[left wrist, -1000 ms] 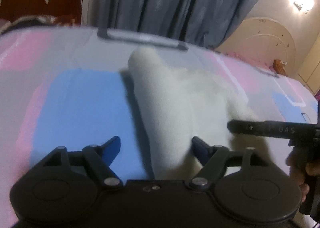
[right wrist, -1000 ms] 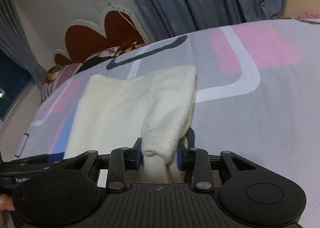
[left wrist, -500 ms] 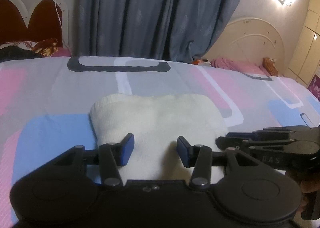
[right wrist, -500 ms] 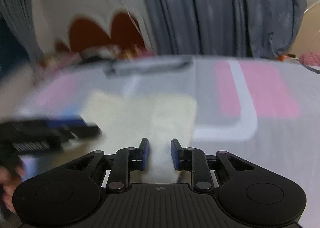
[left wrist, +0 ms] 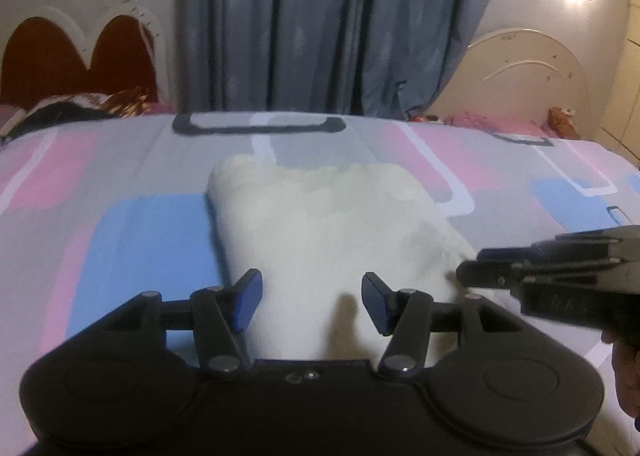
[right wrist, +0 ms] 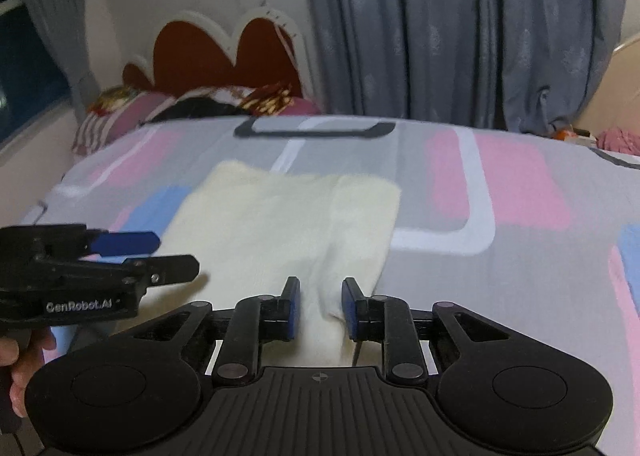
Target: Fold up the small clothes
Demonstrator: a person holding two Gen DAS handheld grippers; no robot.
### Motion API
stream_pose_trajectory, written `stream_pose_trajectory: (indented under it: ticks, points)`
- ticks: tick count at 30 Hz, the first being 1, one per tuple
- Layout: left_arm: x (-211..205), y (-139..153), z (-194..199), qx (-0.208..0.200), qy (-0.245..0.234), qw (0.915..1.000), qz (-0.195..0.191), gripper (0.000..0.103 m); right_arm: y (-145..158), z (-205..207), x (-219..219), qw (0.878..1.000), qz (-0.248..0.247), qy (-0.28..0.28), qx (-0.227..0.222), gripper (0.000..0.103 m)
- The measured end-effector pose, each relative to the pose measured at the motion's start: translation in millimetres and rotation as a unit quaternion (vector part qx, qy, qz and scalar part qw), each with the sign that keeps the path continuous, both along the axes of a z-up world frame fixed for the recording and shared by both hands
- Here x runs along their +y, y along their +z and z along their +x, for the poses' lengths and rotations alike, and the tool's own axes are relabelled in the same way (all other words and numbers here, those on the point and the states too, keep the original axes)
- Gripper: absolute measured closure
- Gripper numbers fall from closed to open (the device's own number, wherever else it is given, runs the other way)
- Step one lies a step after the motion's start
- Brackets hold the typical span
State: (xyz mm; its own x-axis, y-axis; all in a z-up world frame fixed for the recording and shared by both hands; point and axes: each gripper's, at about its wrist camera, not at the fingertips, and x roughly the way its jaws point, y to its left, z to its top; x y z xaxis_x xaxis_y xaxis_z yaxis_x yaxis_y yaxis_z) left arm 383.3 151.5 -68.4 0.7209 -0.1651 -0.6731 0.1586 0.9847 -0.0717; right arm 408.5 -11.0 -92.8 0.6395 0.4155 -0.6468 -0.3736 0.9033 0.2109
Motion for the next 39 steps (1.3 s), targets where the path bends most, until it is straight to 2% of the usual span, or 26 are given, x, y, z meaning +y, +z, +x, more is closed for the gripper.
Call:
stream_pose_trajectory:
  ticks: [4,9,13,16,18,23,30,32,34,35,37,38,39]
  points:
    - [-2.0,-9.5,0.8,0.015,0.008,0.9997,0.015,0.048,-17.7,1.3,8.1,0.999,-0.034,-0.007,0.029,0.079]
    - [4.9,-6.1,-12.5,0.019,0.017,0.9997,0.006,0.047,-5.5,-6.3,-5.4,0.999,-0.005,-0.016,0.028,0.079]
    - [7.3,-11.9,-39.2,0.029,0.027,0.9992,0.008,0.046,2.1,-33.6,-15.6,1.000,0.011,-0.008,0.026,0.079]
    - [6.2,-20.8,-56.3,0.039,0.034,0.9986,0.011,0.044,-7.3,-49.9,-17.2,0.999,0.013,-0.001,0.046,0.079]
    - [5.8,-28.6,-61.9,0.045,0.042,0.9981,0.008,0.042,-26.4,-52.2,-12.8,0.997,-0.002,0.002,0.081,0.079]
    - [3.4,-30.9,-58.6,0.043,0.057,0.9973,0.015,0.035,-37.9,-52.1,-14.8,0.996,0.020,-0.018,0.081,0.078]
    - [-5.0,-28.7,-65.0,0.045,0.066,0.9962,0.034,0.034,-36.0,-48.0,-18.7,0.995,0.016,-0.010,0.093,0.078]
    - [-5.6,-31.0,-62.3,0.047,0.071,0.9957,0.036,0.032,-35.7,-46.7,-17.4,0.995,0.014,-0.010,0.097,0.077]
    - [-7.2,-32.4,-59.8,0.046,0.073,0.9951,0.046,0.026,-36.3,-45.0,-14.7,0.996,0.007,-0.007,0.094,0.075]
    - [-7.0,-32.2,-59.6,0.048,0.073,0.9951,0.047,0.026,-36.0,-44.5,-14.6,0.996,0.005,-0.009,0.094,0.073]
    - [-5.3,-23.5,-63.7,0.059,0.069,0.9953,0.034,0.043,-34.0,-46.2,-14.1,0.995,0.001,-0.010,0.099,0.071]
    - [-6.3,-16.7,-70.5,0.057,0.065,0.9957,0.033,0.047,-30.4,-48.7,-16.4,0.995,0.000,-0.009,0.103,0.071]
    - [-9.3,-7.4,-82.6,0.044,0.062,0.9964,0.038,0.044,-24.7,-55.4,-20.7,0.995,0.004,-0.006,0.102,0.071]
